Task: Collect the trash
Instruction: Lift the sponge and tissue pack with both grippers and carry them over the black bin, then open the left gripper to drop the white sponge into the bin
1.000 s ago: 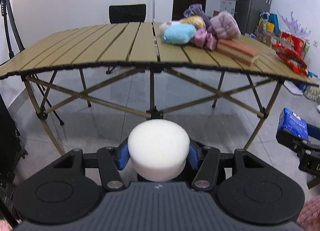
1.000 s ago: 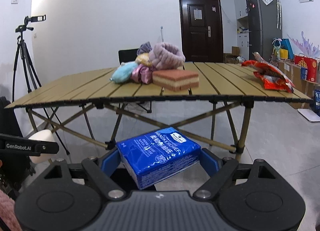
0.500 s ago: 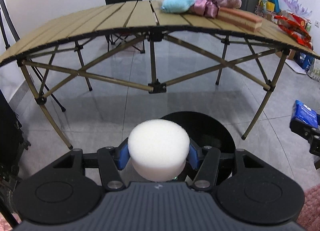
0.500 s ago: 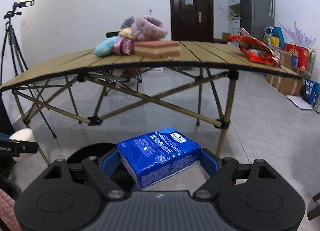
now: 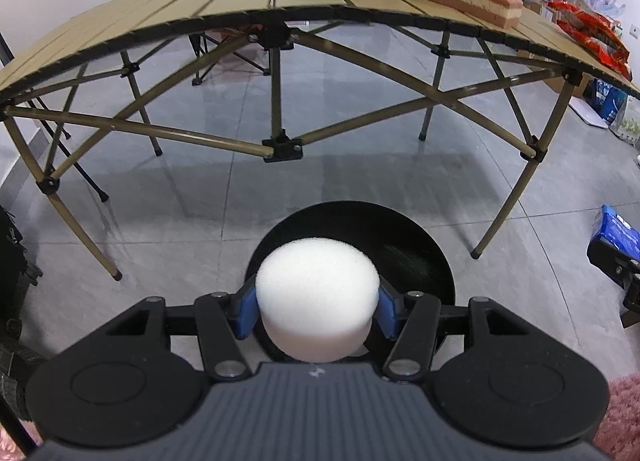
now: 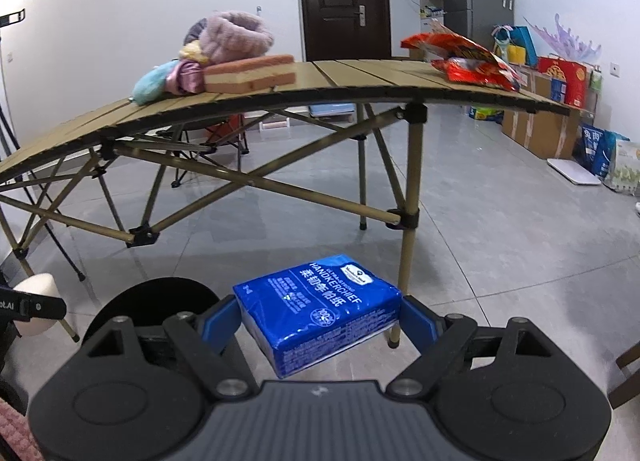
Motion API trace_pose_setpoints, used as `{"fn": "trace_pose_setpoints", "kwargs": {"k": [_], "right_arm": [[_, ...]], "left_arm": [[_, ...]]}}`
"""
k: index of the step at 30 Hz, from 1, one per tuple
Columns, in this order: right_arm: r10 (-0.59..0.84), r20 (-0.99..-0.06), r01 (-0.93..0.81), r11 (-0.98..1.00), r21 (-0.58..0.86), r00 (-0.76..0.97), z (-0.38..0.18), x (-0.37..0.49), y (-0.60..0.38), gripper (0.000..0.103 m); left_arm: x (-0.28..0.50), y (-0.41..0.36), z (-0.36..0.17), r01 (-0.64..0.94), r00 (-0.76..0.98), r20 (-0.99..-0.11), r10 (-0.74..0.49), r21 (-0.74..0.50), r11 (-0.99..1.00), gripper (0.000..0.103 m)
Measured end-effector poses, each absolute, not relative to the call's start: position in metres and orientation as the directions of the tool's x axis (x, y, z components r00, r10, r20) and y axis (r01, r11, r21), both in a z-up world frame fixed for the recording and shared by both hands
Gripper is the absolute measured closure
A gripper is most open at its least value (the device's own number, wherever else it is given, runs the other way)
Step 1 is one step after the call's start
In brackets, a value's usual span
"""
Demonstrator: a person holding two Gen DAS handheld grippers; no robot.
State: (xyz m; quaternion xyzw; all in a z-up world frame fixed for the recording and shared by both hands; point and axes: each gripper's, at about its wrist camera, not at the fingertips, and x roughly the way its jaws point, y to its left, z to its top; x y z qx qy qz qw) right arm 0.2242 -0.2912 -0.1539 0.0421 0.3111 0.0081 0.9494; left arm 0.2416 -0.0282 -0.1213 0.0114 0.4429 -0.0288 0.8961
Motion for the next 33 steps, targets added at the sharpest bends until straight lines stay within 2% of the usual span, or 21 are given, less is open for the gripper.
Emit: {"fn": "trace_pose_setpoints", "kwargs": {"k": [19, 33], "right_arm": [[-0.061, -0.629, 0.146, 0.986, 0.084, 0.775, -0.174, 0.236, -0.33, 0.018], [-0.079, -0.669, 0.165, 0.984, 0.066, 0.739, -0.189, 0.245, -0.333, 0.018]], "left_arm": [[0.291, -0.061, -0.158, 0.013, 0.459, -0.887, -0.044, -0.042, 0.999, 0.045], [0.308, -0.07, -0.177, -0.013, 0.384, -0.923, -0.021, -0.028, 1.0, 0.045]]}}
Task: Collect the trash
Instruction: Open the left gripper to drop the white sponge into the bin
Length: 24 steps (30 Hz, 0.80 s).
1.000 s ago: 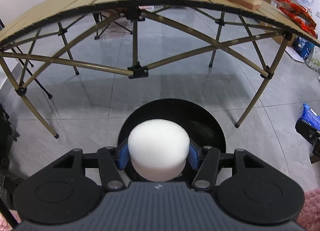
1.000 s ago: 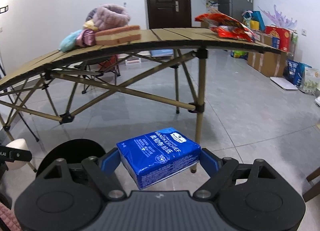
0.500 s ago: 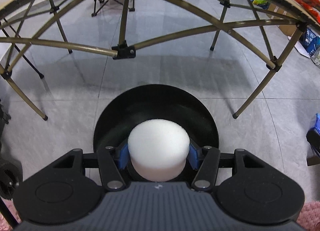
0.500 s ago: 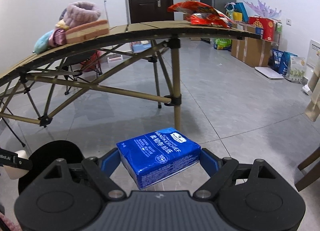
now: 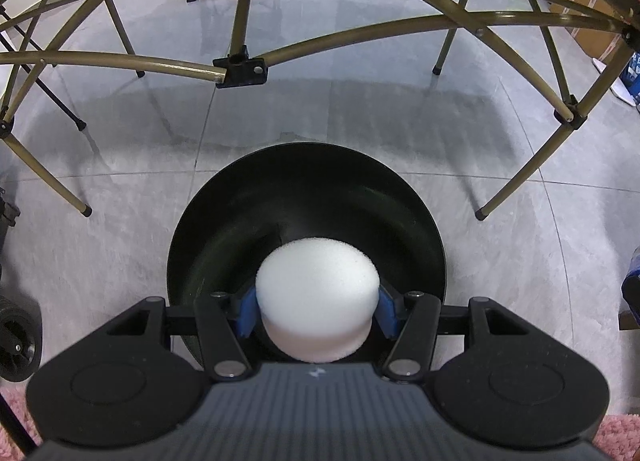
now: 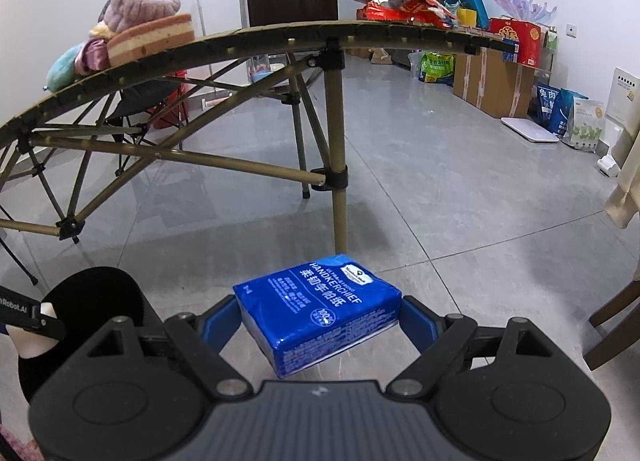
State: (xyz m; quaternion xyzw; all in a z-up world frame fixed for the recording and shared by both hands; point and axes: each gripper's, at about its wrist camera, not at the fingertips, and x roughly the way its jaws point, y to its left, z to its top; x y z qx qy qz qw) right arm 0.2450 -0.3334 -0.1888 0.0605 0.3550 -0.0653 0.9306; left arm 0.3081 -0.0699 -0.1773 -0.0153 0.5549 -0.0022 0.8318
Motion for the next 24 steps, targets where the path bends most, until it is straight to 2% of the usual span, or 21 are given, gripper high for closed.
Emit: {"fn": "trace_pose_setpoints", "kwargs": {"k": [4, 8, 24], "right_arm": [[-0.076, -0.673, 0.161, 0.985, 0.065, 0.735, -0.19, 0.247, -0.333, 0.018], [-0.075, -0.675, 0.161, 0.985, 0.065, 0.734, -0.19, 0.248, -0.333, 0.018], [-0.083, -0.687, 0.162, 0.986, 0.051, 0.722, -0.193, 0.247, -0.33, 0.018]], "left_arm": [[0.309, -0.071, -0.177, -0.016, 0.386, -0.922, -0.006, -0.014, 1.0, 0.042], [0.307, -0.069, -0.174, -0.027, 0.395, -0.919, -0.006, -0.019, 0.999, 0.0], [0.303, -0.06, -0.169, -0.051, 0.402, -0.916, 0.016, -0.005, 0.999, 0.0]]}}
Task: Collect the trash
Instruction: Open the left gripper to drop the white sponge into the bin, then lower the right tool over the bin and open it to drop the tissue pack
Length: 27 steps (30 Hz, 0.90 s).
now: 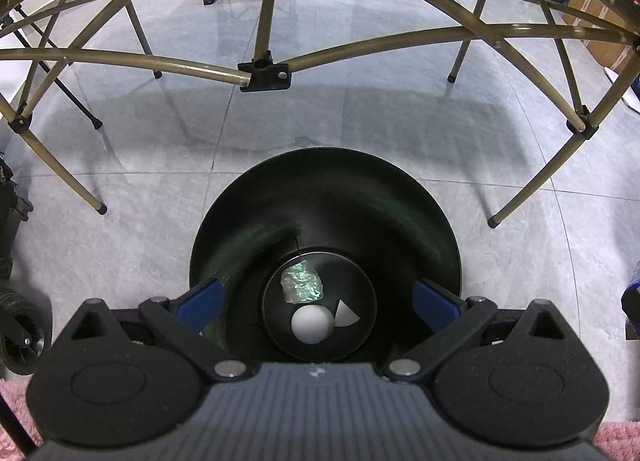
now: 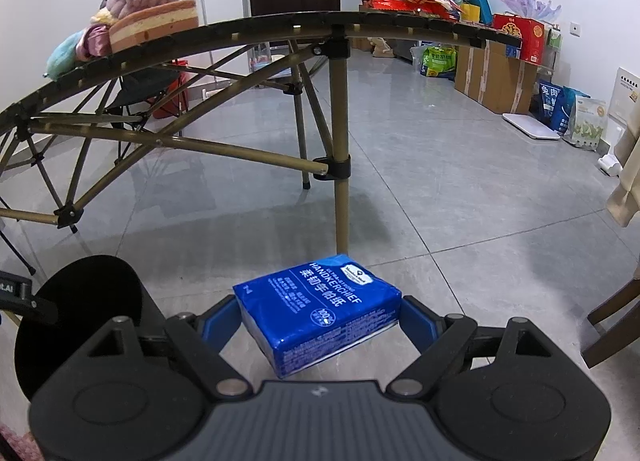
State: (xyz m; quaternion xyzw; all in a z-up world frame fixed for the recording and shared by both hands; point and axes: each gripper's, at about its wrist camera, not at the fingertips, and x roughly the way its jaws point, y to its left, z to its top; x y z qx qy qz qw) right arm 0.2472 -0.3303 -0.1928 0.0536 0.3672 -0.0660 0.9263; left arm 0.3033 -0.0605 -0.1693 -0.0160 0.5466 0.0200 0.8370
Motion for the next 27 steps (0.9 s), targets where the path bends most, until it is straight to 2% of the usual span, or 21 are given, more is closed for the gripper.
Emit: {"fn": "trace_pose_setpoints", "kwargs": {"k": [27], "right_arm": [[-0.026, -0.753, 0.103, 0.993, 0.056, 0.657, -0.185, 0.25, -0.285, 0.018]], "left_arm": [[0.28, -0.012, -0.136, -0.09, 0.517, -0.856, 0.024, -0.027, 0.996, 0.0]]}}
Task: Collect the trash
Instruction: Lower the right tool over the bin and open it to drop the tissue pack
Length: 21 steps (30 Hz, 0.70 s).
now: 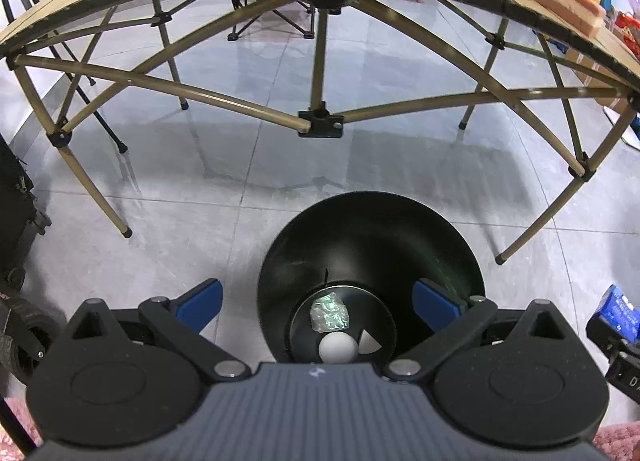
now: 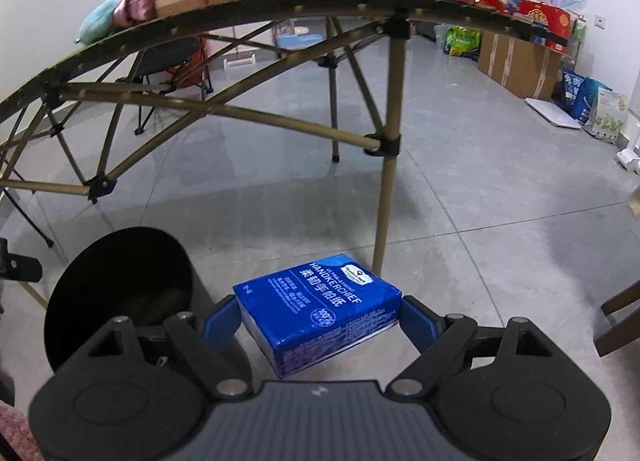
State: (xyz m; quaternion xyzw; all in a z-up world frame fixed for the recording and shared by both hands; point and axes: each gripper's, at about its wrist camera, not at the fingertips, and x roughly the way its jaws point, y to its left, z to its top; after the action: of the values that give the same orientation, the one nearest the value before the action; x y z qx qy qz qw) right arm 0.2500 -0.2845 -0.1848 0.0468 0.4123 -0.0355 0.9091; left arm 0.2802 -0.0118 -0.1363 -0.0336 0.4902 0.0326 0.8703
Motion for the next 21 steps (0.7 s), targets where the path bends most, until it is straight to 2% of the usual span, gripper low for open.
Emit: {"fn": "trace_pose_setpoints", "kwargs": {"k": [21], "right_arm": [[0.081, -0.787, -0.019, 0.996, 0.088, 0.611, -0.177, 0.271, -0.205, 0.018]], "left_arm": [[0.265, 0.043, -0.127, -0.161, 0.549, -0.835, 0.036, -0.063, 0.985, 0.0]]}}
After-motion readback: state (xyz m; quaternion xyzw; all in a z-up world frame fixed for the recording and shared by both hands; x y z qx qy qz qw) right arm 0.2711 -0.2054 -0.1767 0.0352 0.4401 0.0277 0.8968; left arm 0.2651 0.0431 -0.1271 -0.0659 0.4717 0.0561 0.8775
